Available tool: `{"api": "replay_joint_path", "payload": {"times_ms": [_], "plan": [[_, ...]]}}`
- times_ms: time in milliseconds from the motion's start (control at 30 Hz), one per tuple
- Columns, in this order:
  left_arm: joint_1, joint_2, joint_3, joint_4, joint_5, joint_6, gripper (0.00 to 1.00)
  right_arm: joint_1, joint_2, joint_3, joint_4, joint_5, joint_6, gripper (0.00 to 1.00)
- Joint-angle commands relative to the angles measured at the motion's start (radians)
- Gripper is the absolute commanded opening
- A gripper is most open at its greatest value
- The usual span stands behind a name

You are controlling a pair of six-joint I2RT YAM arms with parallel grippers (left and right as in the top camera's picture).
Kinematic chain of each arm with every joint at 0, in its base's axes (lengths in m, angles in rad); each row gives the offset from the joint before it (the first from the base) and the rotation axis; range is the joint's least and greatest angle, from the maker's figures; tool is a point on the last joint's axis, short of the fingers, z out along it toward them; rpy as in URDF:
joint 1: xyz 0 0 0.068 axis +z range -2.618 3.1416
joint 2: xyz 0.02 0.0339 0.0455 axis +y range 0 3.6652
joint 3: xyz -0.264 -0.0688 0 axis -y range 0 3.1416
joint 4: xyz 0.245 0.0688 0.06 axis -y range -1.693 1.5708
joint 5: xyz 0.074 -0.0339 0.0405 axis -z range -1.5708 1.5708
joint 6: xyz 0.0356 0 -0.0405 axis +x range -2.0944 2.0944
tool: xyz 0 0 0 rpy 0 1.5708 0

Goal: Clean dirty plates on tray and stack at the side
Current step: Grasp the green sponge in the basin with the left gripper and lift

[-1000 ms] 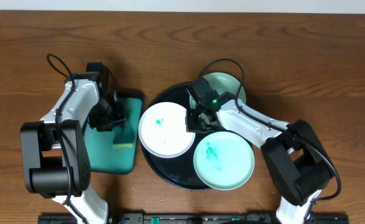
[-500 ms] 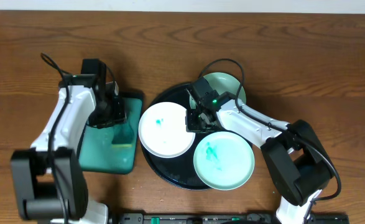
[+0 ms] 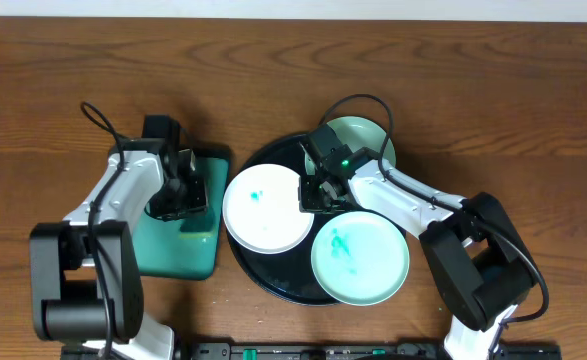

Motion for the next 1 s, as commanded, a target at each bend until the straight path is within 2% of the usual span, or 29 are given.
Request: {"api": "replay_joint_path", "payload": {"times_ms": [0,100,233,267,433,667,967], "plan": [[-0.002,0.040,-0.018,0.034,-0.014,-0.009,0.35,0.020,0.056,-0.010,-0.003,-0.002,-0.001,0.01],[-0.002,0.048,-0.018,0.053,-0.014,-0.009,0.22,0.020,0.056,-0.010,-0.004,-0.002,-0.001,0.01],[-0.002,0.048,-0.018,0.064,-0.010,-0.009,0.19,0.020,0.056,-0.010,-0.004,-0.002,-0.001,0.01],[-0.002,0.048,-0.018,0.067,-0.008,-0.009,0.08,0.020,0.056,-0.010,-0.004,-0.002,-0.001,0.01],[-0.002,0.047,-0.017,0.087,0.092,0.000,0.07,0.020,0.056,-0.010,-0.005,-0.002,-0.001,0.01],[-0.002,-0.026,0.004,0.075,0.095,0.003,0.07,0.021,0.056,-0.010,-0.005,-0.002,-0.001,0.01],[-0.002,-0.431,0.005,0.075,-0.171,-0.031,0.07,0.021,0.056,-0.010,-0.003,-0.002,-0.001,0.01]]}}
